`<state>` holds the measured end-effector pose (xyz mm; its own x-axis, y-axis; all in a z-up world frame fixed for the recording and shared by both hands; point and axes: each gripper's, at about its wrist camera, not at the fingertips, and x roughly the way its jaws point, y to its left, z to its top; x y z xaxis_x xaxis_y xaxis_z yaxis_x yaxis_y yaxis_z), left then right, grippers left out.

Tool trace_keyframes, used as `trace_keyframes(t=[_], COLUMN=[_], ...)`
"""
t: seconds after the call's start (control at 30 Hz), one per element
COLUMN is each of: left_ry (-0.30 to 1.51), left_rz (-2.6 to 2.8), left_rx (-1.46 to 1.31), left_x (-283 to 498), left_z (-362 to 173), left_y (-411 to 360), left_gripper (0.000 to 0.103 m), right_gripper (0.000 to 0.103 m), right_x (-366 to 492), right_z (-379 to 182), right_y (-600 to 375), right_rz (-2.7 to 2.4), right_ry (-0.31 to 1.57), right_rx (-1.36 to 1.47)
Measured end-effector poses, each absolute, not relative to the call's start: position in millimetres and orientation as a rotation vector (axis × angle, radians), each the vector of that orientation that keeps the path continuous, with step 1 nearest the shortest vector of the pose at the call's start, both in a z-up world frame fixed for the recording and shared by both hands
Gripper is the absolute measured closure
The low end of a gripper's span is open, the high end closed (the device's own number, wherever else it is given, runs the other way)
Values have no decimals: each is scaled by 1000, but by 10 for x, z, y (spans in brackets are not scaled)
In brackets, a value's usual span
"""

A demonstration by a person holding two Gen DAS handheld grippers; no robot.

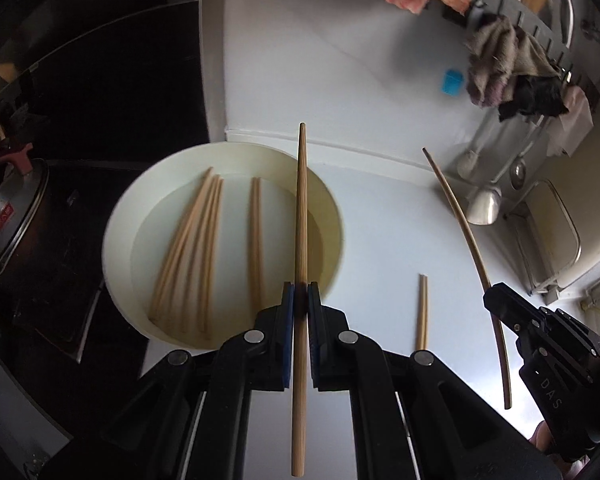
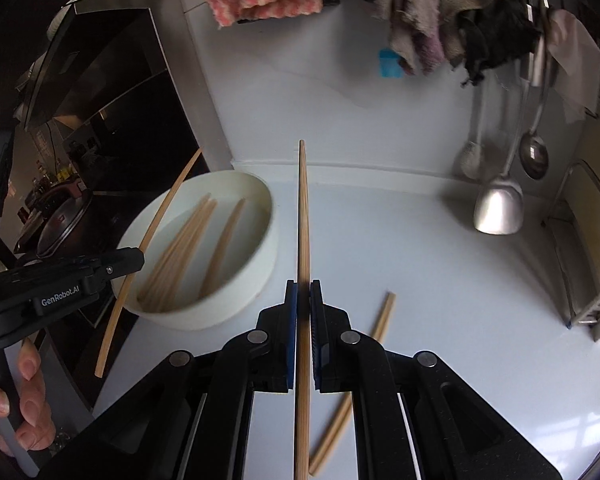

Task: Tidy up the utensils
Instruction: 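Lift both held chopsticks and carry them over the white basin, then open both tools to drop the chopsticks into the basin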

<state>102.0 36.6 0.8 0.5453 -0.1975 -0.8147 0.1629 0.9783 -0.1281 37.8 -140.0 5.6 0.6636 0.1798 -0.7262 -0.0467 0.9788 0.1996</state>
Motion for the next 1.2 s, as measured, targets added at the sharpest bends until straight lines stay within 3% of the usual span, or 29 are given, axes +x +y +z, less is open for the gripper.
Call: trace_keyframes(t=[0.4,0.8,1.2], left_ry=[1089,1210,1262], left_rz=[-245,-354,-380], left_rx=[-27,27,42], left_x=[2091,2539,2658], left_z=[-520,-1056,-1269], left_y=[1353,1375,1382], left_gripper=[96,96,95], right_gripper=[97,97,97], right_x=[1615,2047,2173], right_z=[-310,-875,-1073], right_y=[-200,-2,54], right_rz=[157,66,39], right_ry=[965,1119,1181], right_rx=[237,285,289])
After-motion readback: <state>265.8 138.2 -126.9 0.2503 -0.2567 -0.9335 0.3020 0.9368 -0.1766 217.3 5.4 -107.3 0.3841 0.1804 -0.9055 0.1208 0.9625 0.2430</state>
